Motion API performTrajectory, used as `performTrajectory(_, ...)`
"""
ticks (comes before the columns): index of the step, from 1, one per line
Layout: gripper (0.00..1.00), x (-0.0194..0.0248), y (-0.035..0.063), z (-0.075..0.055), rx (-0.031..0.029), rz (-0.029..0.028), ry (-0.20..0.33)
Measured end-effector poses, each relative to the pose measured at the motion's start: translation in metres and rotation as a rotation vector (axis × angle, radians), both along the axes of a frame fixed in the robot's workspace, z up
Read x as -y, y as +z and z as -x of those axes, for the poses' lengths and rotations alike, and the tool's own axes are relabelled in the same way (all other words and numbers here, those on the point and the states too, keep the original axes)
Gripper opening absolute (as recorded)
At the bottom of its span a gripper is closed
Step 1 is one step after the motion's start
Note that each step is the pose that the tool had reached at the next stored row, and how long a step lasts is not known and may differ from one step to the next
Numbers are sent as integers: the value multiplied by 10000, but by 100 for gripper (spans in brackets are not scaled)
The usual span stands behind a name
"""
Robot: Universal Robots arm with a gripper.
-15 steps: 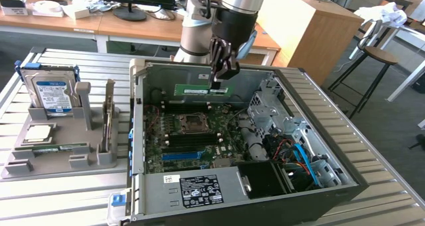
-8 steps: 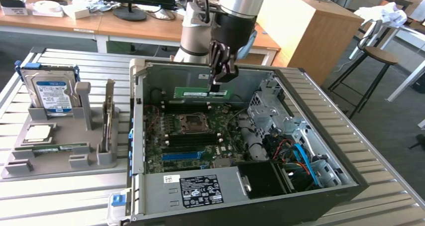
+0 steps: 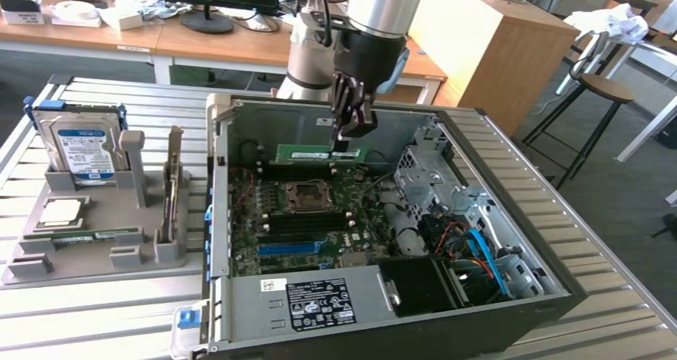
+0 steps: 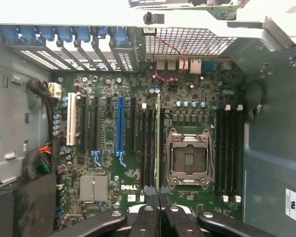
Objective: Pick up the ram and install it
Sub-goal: 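Insert the ram into the slot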
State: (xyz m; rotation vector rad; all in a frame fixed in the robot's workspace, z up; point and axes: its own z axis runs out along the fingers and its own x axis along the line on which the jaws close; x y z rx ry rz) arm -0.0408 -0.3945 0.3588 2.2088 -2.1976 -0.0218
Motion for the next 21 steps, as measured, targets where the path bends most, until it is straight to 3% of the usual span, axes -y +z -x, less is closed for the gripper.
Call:
performTrajectory(9,11,0,-71,3,27,1,0)
performTrajectory(21,11,0,-132,5,169,1,0)
